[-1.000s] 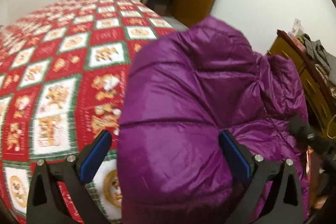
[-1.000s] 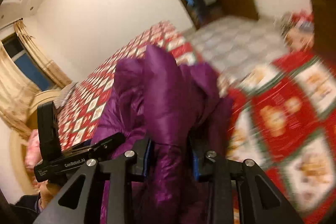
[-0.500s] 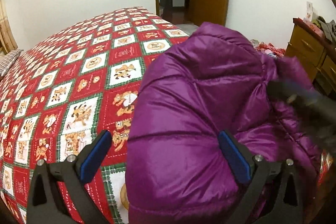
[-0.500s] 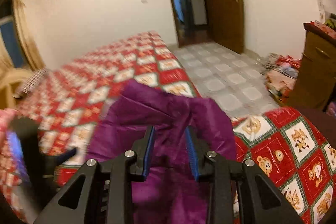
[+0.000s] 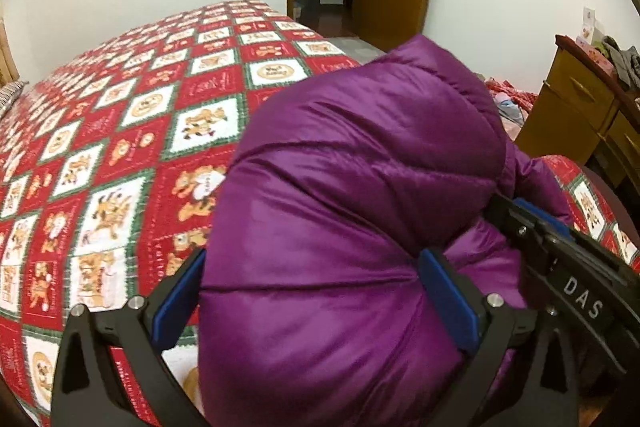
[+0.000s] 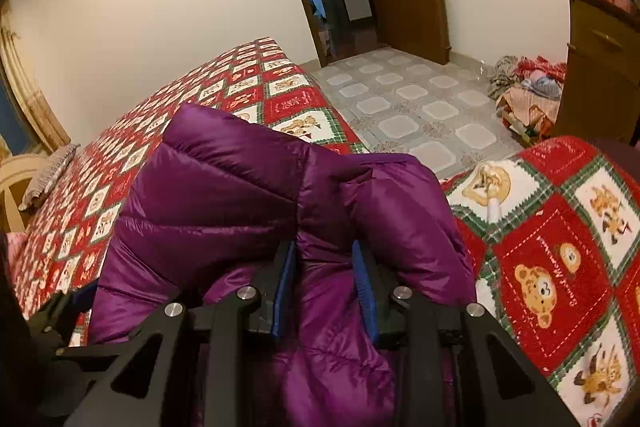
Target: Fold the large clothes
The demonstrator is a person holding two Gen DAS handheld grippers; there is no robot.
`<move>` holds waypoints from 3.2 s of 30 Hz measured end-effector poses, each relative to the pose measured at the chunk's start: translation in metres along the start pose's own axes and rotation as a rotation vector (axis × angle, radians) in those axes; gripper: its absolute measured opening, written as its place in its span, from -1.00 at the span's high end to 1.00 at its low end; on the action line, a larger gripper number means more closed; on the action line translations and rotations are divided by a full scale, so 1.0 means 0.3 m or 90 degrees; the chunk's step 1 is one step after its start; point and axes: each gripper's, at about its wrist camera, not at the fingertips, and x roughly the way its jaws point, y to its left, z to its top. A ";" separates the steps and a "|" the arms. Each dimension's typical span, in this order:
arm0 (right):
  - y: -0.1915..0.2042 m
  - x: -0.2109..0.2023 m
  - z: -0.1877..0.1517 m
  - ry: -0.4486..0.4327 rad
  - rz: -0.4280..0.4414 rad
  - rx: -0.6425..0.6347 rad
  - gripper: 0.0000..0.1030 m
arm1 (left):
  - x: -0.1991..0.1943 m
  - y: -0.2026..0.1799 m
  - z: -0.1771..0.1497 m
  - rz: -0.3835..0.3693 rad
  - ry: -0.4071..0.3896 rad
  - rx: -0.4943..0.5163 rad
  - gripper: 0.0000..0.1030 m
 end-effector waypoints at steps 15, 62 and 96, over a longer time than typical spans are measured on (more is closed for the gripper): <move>0.105 -0.245 -0.091 -0.044 -0.055 -0.085 0.40 | -0.181 0.011 -0.055 0.059 -0.010 0.063 -1.00; 0.214 -0.812 -0.396 -0.184 -0.020 -0.022 -0.44 | -0.773 0.147 -0.313 -0.005 -0.185 0.058 -1.00; 0.215 -0.914 -0.402 -0.299 -0.048 -0.034 -0.48 | -0.795 0.169 -0.284 0.117 -0.233 0.043 -1.00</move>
